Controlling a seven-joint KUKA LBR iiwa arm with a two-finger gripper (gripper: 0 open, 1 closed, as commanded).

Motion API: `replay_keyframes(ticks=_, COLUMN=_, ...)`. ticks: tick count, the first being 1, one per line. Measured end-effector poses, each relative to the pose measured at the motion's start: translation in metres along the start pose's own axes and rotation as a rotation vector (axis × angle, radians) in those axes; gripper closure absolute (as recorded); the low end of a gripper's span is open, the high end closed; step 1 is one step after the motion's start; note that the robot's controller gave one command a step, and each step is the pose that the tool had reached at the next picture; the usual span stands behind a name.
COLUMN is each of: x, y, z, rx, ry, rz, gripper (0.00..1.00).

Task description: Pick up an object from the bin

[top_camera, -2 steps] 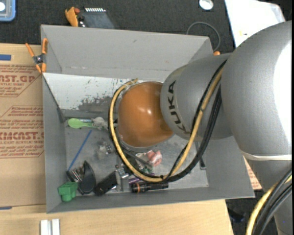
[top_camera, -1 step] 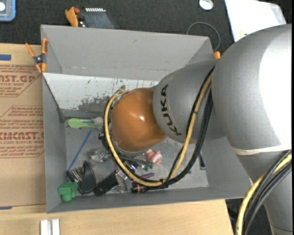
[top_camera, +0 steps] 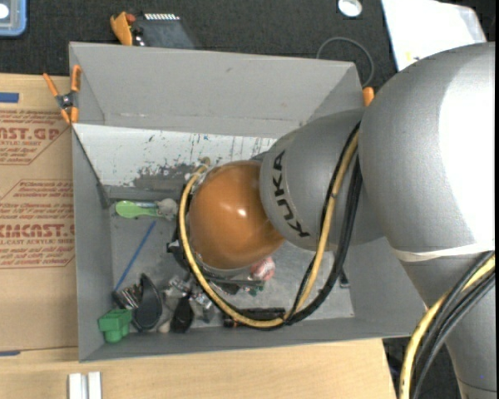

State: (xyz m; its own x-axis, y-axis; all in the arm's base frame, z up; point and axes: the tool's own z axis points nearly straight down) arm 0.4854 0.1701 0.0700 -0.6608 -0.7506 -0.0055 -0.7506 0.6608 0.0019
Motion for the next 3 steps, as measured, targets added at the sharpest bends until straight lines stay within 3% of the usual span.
replay_keyframes(ticks=2, x=0.002, y=0.001, z=-0.015, rx=-0.004, ry=0.006, rz=0.000, gripper=1.00)
replay_keyframes(ticks=3, x=0.002, y=0.002, z=-0.051, rx=-0.006, ry=0.008, rz=0.000, gripper=1.00)
